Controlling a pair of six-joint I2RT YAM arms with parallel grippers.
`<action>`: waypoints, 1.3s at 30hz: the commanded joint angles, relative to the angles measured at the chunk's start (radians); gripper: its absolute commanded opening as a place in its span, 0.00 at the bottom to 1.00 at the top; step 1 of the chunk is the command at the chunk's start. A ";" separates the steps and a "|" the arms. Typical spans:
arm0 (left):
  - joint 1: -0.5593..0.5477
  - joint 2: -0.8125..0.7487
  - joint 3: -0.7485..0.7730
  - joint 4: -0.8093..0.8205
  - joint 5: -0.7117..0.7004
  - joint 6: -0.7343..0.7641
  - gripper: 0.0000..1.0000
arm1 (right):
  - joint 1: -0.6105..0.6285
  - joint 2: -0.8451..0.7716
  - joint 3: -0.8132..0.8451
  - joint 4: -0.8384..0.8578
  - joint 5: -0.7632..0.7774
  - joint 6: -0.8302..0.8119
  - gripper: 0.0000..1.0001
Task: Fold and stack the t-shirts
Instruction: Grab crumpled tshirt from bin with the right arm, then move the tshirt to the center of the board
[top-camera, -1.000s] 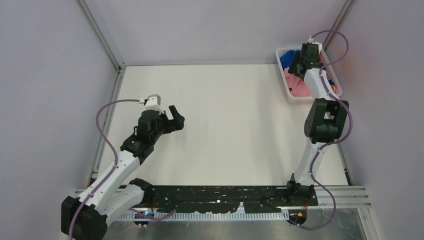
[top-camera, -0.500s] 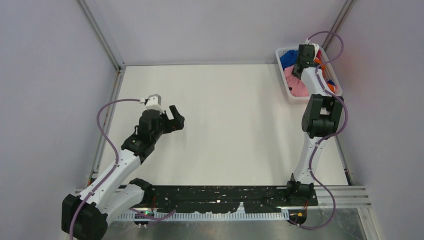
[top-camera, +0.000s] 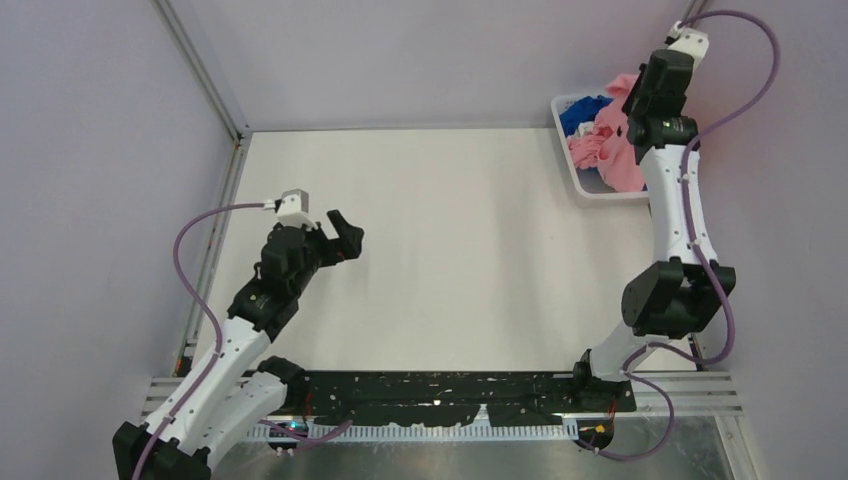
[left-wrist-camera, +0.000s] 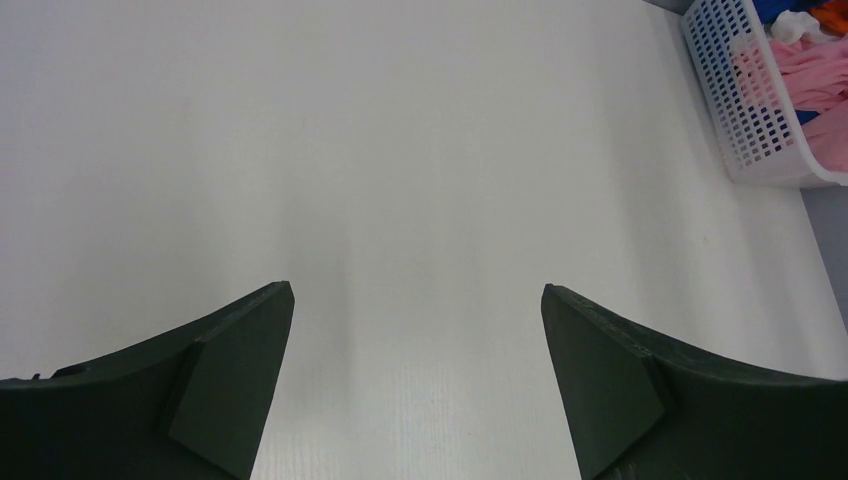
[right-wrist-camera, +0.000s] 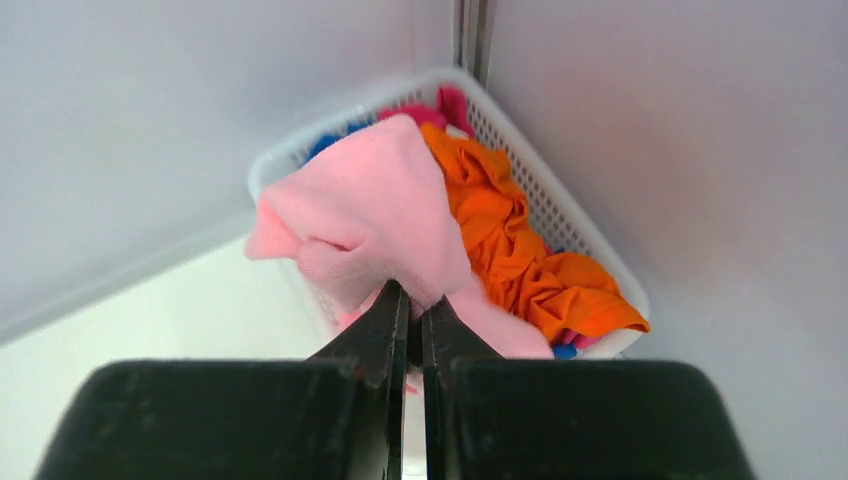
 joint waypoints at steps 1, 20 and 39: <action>-0.003 -0.049 0.000 -0.009 -0.002 -0.004 0.99 | 0.000 -0.149 0.058 0.113 -0.033 -0.011 0.05; -0.002 -0.096 0.003 -0.035 0.016 -0.024 0.99 | 0.008 -0.148 0.573 0.099 -0.550 0.106 0.05; -0.002 -0.217 0.038 -0.272 -0.112 -0.077 0.99 | 0.548 -0.255 0.444 0.109 -0.852 0.248 0.05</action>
